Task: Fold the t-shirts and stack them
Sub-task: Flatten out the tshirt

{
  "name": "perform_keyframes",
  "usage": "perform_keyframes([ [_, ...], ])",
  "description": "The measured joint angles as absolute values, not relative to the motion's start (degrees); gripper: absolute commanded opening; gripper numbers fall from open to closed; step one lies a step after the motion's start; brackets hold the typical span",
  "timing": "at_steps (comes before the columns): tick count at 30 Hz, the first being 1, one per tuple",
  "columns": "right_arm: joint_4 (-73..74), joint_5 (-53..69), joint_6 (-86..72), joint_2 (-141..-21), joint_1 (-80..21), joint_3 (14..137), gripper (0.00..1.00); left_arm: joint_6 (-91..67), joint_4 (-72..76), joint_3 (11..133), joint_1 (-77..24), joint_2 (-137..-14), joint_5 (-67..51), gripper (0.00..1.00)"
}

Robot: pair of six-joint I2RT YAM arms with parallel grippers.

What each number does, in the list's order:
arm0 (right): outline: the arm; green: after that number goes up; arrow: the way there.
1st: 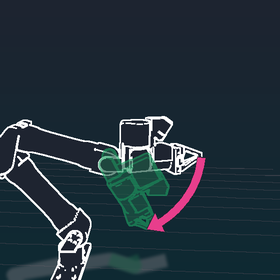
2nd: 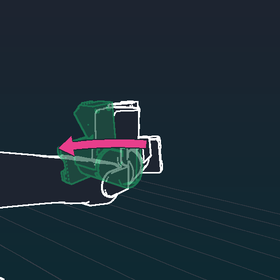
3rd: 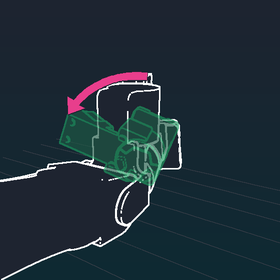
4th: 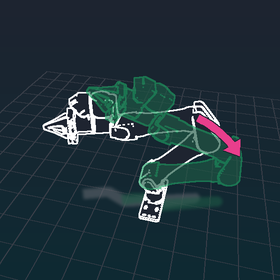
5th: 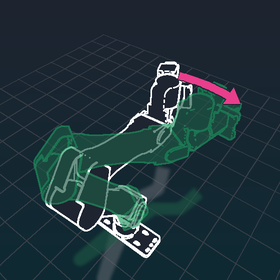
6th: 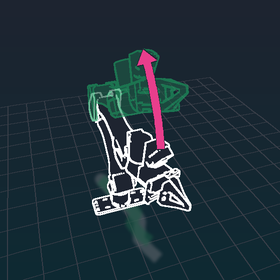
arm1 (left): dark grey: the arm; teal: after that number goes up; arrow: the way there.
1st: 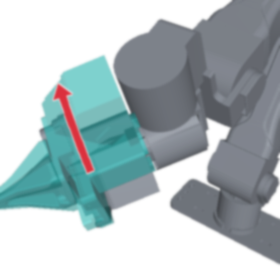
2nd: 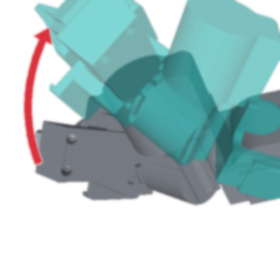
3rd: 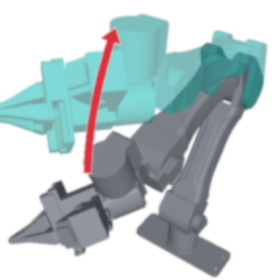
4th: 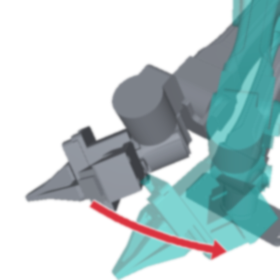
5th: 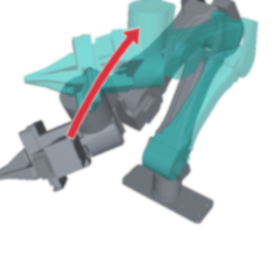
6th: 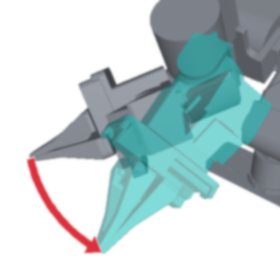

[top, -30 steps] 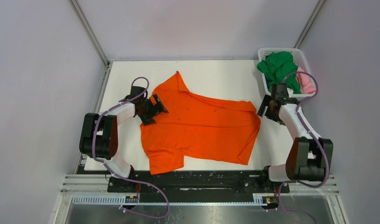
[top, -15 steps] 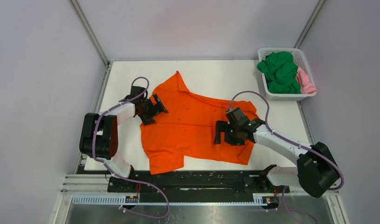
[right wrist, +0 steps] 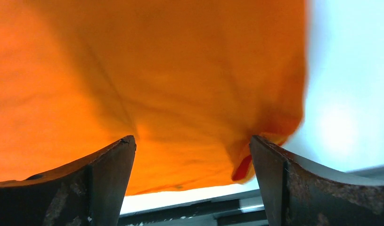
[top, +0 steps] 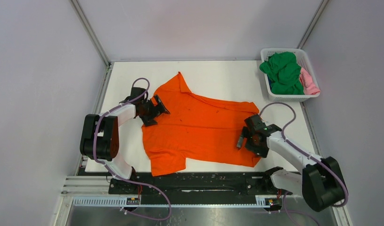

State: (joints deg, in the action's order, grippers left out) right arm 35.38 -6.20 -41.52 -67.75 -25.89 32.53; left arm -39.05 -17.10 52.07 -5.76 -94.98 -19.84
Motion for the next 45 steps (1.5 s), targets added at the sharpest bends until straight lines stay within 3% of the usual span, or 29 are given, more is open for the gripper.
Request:
perform_keyframes([
  [5,43.07,-14.04,-42.48,-57.47,-16.38,31.29,1.0,-39.03,-16.99,51.99,-5.39,-95.0,-20.56,0.99],
  [11,50.46,-24.49,-43.51,-45.41,-13.08,31.99,1.0,-39.03,-16.95,51.99,-5.23,-95.0,-20.84,0.99],
  [21,40.64,-13.23,-34.3,-45.6,-12.99,31.99,0.99,-39.03,-16.78,51.77,-5.23,-94.85,-20.78,0.99],
  [31,16.19,-0.54,-31.16,-71.46,-14.2,41.47,1.0,-39.03,-17.19,50.96,-5.3,-93.67,-19.09,0.99],
  [37,5.34,-6.57,-35.68,-86.83,-14.26,49.25,1.0,-38.96,-17.98,50.96,-5.3,-93.36,-18.11,0.99],
  [45,2.24,-13.54,-41.1,-98.43,-14.26,55.79,0.99,-38.68,-18.72,50.98,-5.3,-93.08,-17.15,0.99],
])
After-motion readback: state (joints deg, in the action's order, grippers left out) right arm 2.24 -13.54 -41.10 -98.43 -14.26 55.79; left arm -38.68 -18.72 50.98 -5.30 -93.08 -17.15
